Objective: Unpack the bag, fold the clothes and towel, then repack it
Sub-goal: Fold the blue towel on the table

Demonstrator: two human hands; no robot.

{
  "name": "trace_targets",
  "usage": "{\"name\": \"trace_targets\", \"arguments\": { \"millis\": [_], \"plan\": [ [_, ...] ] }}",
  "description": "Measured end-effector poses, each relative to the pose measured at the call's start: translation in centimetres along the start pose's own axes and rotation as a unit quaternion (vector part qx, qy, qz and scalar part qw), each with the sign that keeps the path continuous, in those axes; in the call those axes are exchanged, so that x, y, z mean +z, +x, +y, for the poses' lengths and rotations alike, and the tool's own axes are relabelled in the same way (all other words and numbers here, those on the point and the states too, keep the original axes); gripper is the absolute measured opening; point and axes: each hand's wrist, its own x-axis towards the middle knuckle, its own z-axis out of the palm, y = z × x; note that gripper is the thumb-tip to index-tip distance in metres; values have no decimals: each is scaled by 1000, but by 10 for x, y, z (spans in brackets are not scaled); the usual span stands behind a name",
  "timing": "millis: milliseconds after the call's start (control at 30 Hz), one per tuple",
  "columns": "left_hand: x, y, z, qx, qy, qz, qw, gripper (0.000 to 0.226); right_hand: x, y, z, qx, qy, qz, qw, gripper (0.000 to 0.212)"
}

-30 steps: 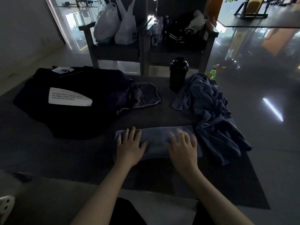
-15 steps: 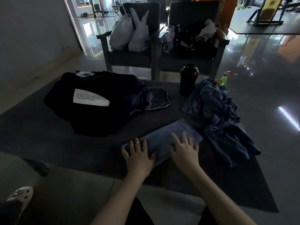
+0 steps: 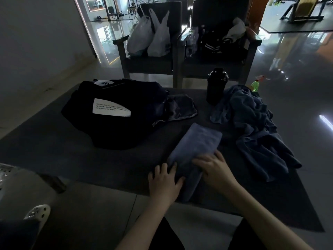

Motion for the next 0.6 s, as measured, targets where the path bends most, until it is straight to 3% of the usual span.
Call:
{"name": "trace_targets", "arguments": {
  "millis": [233, 433, 600],
  "plan": [
    [-7, -18, 6, 41, 14, -10, 999, 47, -7, -57, -10, -34, 6, -73, 997, 63],
    [-19, -17, 0, 48, 8, -66, 997, 42, -3, -78, -6, -61, 40, -132, 988, 80],
    [-31, -6, -22, 136, -44, -94, 985, 57, -7, -70, -8, -19, 131, -70, 989, 59]
  ]
}}
